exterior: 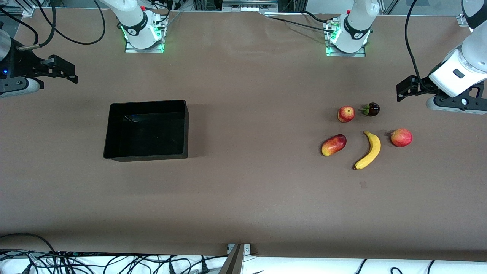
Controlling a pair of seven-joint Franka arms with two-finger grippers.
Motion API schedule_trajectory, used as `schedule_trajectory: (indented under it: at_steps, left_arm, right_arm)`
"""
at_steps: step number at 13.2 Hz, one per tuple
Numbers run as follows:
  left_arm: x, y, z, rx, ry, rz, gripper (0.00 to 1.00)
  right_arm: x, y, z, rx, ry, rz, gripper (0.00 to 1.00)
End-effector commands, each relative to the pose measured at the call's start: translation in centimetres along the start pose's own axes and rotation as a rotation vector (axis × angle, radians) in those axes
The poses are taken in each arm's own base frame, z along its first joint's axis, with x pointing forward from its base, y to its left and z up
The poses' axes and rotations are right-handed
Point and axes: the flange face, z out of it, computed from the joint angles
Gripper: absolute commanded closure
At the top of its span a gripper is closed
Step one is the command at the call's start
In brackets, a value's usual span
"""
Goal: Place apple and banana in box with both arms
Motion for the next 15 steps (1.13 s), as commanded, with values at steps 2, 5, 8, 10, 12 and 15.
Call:
schedule_trajectory:
  at_steps: [2, 5, 8, 10, 12, 15]
  left_arm:
    - [0.5, -0.1, -0.6, 0.011, -0.001, -0.009, 0.00]
    - [0.8, 0.1, -0.7, 0.011, 0.002, -0.006, 0.00]
    - [0.9, 0.1, -0.7, 0.012, 0.000, -0.006, 0.00]
    - [0.9, 0.1, -0.7, 0.012, -0.001, -0.006, 0.00]
    - [0.9, 0.1, -0.7, 0.010, -0.001, -0.006, 0.00]
    - [0.9, 0.1, -0.7, 0.012, 0.000, -0.006, 0.00]
  right_arm:
    - [-0.3, -0.1, 0.1, -0.007, -0.013, 0.001, 0.00]
    - [-0.2, 0.0, 0.0, -0.012, 0.000, -0.004, 0.00]
    - [0.0, 0.4, 0.1, -0.017, 0.007, -0.020, 0.00]
    - [0.2, 0.6, 0.5, -0.031, 0.005, -0.045, 0.00]
    - [0.2, 0.7, 1.2, -0.043, -0.009, -0.039, 0.00]
    - [1.0, 1.1, 3.8, -0.053, -0.012, -0.031, 0.00]
